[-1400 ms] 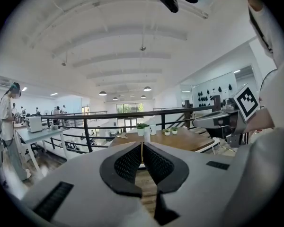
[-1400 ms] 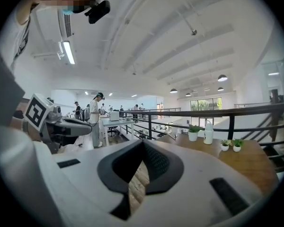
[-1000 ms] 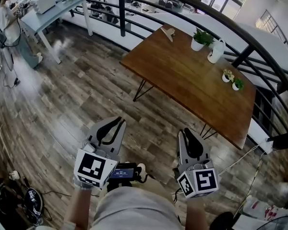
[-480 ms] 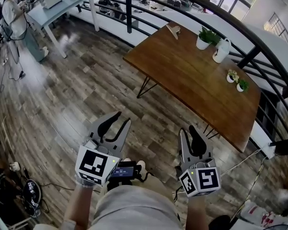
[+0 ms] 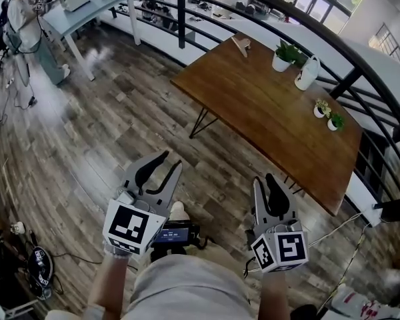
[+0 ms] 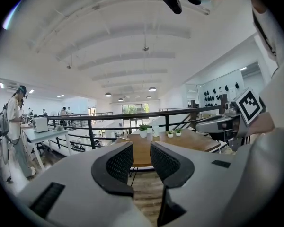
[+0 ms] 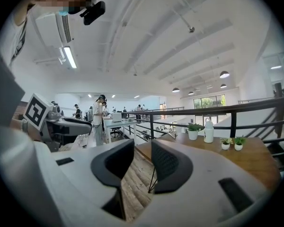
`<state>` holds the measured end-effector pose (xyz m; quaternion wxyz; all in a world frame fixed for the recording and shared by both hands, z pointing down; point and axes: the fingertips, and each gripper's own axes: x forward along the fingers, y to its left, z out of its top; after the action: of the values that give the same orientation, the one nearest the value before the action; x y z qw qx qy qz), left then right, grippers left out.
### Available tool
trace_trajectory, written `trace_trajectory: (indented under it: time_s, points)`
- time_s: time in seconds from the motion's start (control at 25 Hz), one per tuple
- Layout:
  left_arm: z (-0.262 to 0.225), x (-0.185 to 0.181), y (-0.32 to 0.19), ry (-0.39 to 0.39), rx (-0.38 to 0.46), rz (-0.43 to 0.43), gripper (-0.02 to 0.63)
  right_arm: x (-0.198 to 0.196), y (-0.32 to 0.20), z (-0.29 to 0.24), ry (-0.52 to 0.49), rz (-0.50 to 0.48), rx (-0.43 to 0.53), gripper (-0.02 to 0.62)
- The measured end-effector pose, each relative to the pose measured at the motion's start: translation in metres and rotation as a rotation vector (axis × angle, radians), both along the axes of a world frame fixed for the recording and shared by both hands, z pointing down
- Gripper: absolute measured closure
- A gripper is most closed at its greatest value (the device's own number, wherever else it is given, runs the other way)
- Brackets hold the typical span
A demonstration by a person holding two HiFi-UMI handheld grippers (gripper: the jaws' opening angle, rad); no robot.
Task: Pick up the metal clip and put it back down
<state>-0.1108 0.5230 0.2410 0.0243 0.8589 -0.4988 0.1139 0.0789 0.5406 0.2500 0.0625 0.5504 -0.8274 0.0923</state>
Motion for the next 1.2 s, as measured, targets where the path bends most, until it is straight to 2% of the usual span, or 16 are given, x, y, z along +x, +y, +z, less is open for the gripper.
trace_trajectory:
  time_s: [0.36,0.56,0.84,1.2]
  points:
    - [0.006,0.005,-0.026,0.010,0.005,0.021,0.491,0.006,-0.020,0.003,0.003,0.027,0.011,0.472]
    - [0.013,0.003,-0.061,0.017,0.004,0.042,0.491,0.005,-0.047,0.008,0.014,0.049,0.006,0.472]
    - [0.014,0.004,-0.130,0.001,0.010,0.082,0.491,0.002,-0.109,0.013,0.026,0.075,-0.017,0.472]
    - [0.019,-0.004,-0.234,-0.008,-0.034,0.152,0.491,-0.013,-0.211,0.016,0.022,0.125,-0.053,0.472]
